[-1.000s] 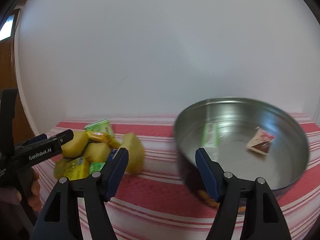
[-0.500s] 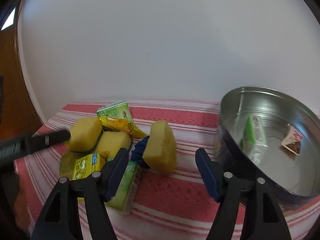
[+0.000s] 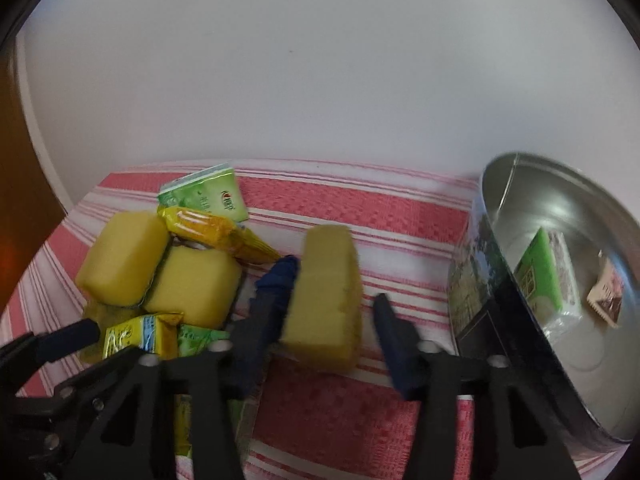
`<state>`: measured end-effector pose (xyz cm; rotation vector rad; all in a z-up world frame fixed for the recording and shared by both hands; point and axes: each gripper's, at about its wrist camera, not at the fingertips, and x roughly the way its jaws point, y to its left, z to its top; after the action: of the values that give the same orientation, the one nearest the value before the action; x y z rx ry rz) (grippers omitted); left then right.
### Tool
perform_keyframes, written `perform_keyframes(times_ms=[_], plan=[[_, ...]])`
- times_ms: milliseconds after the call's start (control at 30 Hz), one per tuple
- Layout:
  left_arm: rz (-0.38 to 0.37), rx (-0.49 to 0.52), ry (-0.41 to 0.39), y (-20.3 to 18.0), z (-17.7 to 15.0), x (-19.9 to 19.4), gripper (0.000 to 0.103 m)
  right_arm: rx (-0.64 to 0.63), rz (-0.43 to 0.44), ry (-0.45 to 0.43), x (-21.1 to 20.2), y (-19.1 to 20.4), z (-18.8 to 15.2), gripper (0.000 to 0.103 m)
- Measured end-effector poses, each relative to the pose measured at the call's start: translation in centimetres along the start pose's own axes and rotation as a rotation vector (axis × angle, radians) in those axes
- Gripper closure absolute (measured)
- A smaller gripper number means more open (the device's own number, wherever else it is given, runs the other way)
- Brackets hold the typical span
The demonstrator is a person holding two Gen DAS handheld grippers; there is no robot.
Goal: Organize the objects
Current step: 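Grasp the yellow sponge with the right gripper while the left gripper grasps the yellow biscuit pack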
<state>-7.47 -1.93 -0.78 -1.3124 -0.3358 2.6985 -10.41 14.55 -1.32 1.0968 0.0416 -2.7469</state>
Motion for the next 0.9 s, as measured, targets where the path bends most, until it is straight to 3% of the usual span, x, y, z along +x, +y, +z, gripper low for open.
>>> perform_keyframes(times_ms=[167, 500, 567, 700, 767, 800, 867, 900], plan=[[-0.035, -0.019, 0.003, -0.2, 0.4, 0.2, 0.027, 0.027, 0.014, 0.007, -0.2, -0.7, -0.3, 0.078], [-0.039, 0.033, -0.008, -1.2, 0.1, 0.1, 0.033, -0.005, -0.021, -0.138, -3.5, 0.3, -0.6, 0.078], [-0.061, 0.027, -0.009, -1.2, 0.2, 0.2, 0.047, -0.008, -0.032, -0.172, -4.1, 0.4, -0.4, 0.078], [-0.068, 0.049, -0.034, -1.6, 0.1, 0.0, 0.053, -0.007, -0.023, -0.211, -5.6, 0.9, 0.1, 0.078], [-0.09, 0.066, -0.062, -1.9, 0.2, -0.4, 0.077, -0.002, -0.024, -0.235, -6.2, 0.8, -0.1, 0.078], [-0.104, 0.079, -0.083, -1.9, 0.4, -0.8, 0.08, 0.0, -0.024, -0.247, -6.5, 0.3, -0.4, 0.078], [-0.123, 0.088, -0.126, -1.9, 0.7, -1.6, 0.1, 0.004, -0.025, -0.276, -7.3, 0.1, -0.7, 0.078], [-0.122, 0.096, -0.143, -2.0, 0.9, -1.8, 0.099, 0.005, -0.027, -0.287, -7.3, -0.1, -0.7, 0.078]])
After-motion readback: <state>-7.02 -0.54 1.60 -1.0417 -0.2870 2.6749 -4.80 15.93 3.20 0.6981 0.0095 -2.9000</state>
